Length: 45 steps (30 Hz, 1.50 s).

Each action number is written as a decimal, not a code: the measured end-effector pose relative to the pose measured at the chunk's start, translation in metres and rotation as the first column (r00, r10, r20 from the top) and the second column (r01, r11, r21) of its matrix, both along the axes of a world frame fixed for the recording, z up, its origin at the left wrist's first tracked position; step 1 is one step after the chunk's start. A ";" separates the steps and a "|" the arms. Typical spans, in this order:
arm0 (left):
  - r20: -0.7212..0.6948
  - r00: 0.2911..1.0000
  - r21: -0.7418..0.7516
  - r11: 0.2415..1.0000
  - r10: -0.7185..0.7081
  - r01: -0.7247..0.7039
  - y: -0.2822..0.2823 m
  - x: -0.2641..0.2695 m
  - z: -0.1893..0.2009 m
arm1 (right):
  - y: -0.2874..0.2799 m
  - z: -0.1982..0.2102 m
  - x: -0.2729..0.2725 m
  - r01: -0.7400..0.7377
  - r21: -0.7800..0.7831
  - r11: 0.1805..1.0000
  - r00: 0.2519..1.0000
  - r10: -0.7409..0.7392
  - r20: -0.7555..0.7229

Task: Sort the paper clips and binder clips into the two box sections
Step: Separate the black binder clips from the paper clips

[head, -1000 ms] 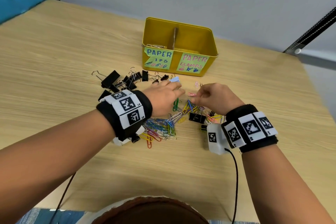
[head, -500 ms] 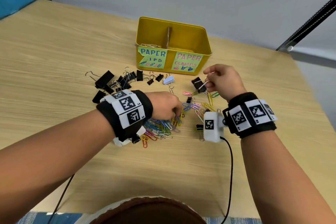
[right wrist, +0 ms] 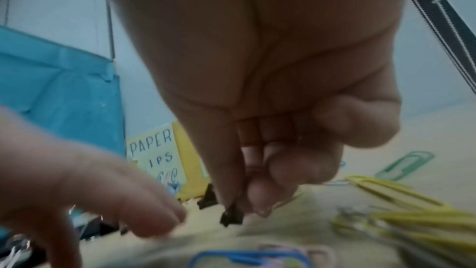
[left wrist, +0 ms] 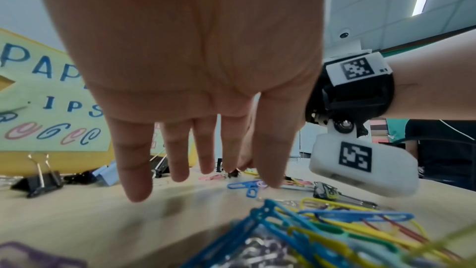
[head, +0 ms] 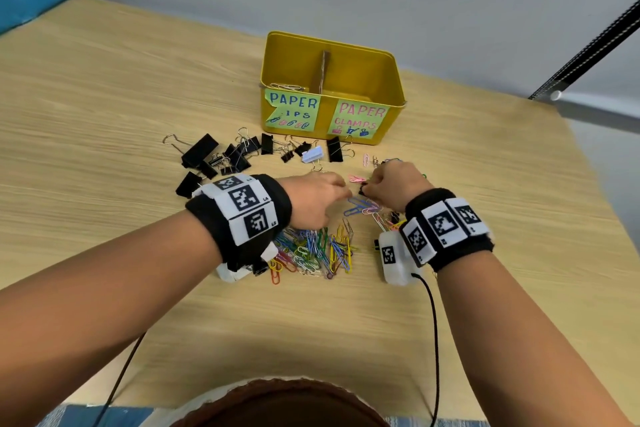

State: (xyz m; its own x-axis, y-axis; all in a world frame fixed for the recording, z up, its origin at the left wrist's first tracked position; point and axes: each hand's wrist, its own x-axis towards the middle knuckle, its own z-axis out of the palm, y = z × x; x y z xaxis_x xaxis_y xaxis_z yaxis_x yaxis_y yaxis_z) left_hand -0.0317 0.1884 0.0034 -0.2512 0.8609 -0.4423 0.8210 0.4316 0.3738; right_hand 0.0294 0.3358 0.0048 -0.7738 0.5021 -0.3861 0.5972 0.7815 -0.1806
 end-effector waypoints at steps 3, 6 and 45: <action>-0.053 0.985 -0.101 0.983 -0.162 0.156 0.000 0.007 -0.002 | 0.002 0.004 -0.003 0.030 -0.188 0.982 0.990 -0.054 -0.127; -0.052 0.955 -0.153 0.947 -0.294 0.283 0.002 0.013 -0.004 | 0.005 0.006 -0.008 0.047 -0.300 0.953 0.950 -0.135 -0.280; -0.201 0.974 -0.102 0.986 0.109 -0.131 -0.012 -0.021 -0.010 | 0.004 -0.022 0.018 -0.276 0.050 0.960 0.959 0.278 -0.049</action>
